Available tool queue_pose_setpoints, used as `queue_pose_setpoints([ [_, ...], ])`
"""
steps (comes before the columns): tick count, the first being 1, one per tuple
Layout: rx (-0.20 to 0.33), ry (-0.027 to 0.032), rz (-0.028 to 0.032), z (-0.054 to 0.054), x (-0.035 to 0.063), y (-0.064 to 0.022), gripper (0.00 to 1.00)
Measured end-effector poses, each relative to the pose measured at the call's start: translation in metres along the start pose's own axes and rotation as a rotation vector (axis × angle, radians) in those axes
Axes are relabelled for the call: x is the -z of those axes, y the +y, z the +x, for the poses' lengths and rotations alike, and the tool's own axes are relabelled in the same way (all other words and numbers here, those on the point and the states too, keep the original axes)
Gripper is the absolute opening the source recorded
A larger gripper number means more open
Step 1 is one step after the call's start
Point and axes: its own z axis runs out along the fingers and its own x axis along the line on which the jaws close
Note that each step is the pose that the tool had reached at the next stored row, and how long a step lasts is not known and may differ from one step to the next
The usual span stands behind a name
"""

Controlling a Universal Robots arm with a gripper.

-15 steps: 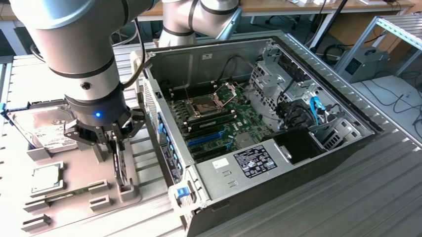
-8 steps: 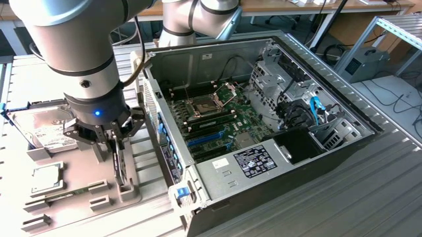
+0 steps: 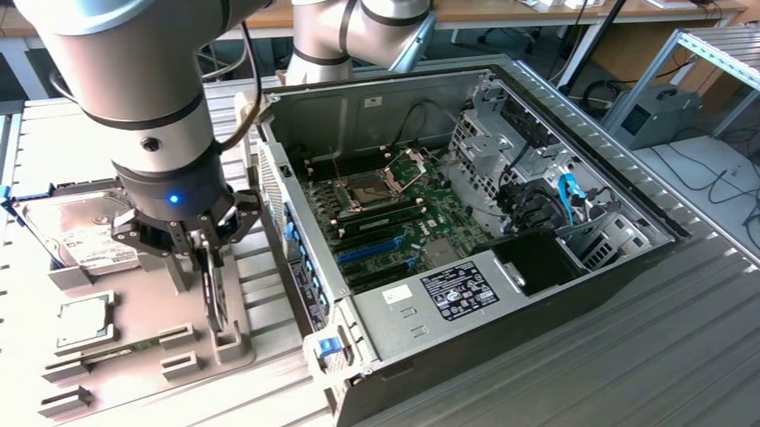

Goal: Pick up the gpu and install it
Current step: 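Pick up the gpu and move the gpu toward the slot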

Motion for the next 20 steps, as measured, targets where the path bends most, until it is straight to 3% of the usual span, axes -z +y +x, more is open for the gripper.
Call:
queue_pose_setpoints([
  [20,0.000,0.0000,0.0000,-0.001,0.0207,0.0009,0.26],
])
